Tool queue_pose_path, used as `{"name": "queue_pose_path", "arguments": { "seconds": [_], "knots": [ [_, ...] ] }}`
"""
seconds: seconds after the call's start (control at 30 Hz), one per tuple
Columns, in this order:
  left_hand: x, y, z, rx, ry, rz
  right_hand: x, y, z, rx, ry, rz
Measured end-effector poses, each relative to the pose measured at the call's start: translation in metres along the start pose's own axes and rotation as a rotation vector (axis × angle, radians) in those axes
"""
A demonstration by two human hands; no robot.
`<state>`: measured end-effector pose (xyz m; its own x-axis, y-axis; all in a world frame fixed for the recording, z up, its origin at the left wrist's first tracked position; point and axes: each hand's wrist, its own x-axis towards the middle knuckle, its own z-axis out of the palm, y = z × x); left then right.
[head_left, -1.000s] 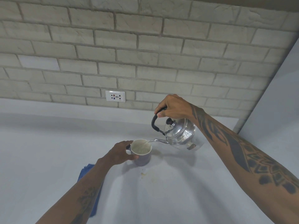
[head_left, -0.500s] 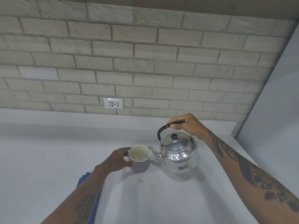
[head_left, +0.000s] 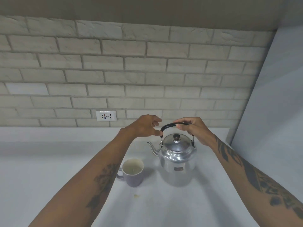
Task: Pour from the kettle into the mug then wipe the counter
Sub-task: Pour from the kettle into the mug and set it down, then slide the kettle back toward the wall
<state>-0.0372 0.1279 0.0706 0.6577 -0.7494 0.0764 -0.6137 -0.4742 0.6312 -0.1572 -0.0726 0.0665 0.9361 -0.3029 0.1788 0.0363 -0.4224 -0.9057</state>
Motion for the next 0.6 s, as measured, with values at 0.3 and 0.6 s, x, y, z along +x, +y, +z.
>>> {"name": "queue_pose_path", "arguments": {
  "seconds": [0.3,0.6],
  "knots": [
    [0.046,0.052,0.018,0.123,-0.015,0.132,-0.001,0.001,-0.03,0.01,0.087,0.022],
    [0.079,0.065,0.051,0.12,-0.031,0.125,0.017,0.016,-0.067,-0.31,0.037,0.128]
  ]
}}
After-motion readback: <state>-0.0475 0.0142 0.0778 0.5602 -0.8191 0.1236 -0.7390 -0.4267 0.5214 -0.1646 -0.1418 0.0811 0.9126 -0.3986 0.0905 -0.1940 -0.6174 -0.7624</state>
